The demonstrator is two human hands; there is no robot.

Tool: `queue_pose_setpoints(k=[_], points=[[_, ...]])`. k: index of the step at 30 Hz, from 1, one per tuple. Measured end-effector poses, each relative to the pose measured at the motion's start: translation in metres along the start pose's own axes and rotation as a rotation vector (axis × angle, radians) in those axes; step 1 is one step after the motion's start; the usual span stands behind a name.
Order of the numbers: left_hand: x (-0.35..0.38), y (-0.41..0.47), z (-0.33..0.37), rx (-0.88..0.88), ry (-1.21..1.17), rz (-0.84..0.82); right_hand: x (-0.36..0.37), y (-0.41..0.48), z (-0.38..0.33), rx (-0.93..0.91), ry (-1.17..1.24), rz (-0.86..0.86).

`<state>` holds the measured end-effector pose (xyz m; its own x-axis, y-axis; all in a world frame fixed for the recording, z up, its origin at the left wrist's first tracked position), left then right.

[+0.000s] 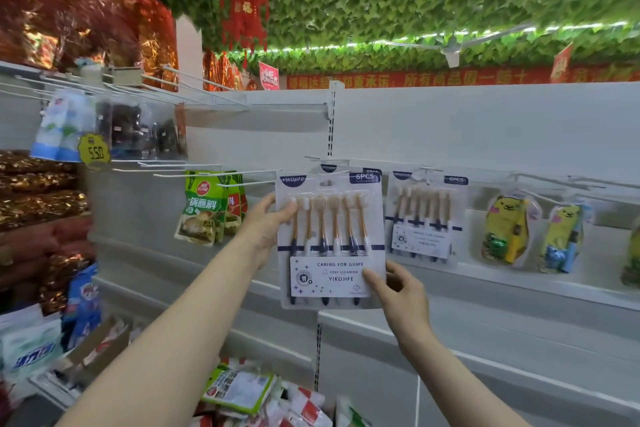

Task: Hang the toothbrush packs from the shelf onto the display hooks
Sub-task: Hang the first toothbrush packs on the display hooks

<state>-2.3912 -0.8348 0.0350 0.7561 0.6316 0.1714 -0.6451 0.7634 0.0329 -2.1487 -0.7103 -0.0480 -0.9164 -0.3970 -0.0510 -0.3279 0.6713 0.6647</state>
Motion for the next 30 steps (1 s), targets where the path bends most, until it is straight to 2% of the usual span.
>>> queue_pose_setpoints(k=[5,14,23,30], points=[[-0.008,0.037,0.006,0.001,0.021,-0.037,0.023,0.015,0.013,0.006,-0.015,0.041],[-0.012,0.099,0.015,0.014,0.063,-0.208,0.054,0.03,0.024,-0.001,-0.013,0.126],[0.007,0.165,0.006,-0.001,0.14,-0.221,0.056,0.056,0.073,0.086,-0.105,0.27],[0.024,0.209,-0.007,-0.046,0.099,-0.217,0.046,0.099,0.095,0.064,-0.142,0.256]])
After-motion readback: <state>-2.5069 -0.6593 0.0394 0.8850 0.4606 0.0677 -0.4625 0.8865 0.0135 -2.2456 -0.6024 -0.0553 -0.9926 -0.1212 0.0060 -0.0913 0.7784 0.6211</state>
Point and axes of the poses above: each hand's wrist, its own y-axis towards the middle knuckle, its own x-axis out of the palm, z = x × y, the point moved 10 cm from there along y, towards the middle knuckle, and after that the axes turned 15 degrees about -x, right-handed, at the moved point
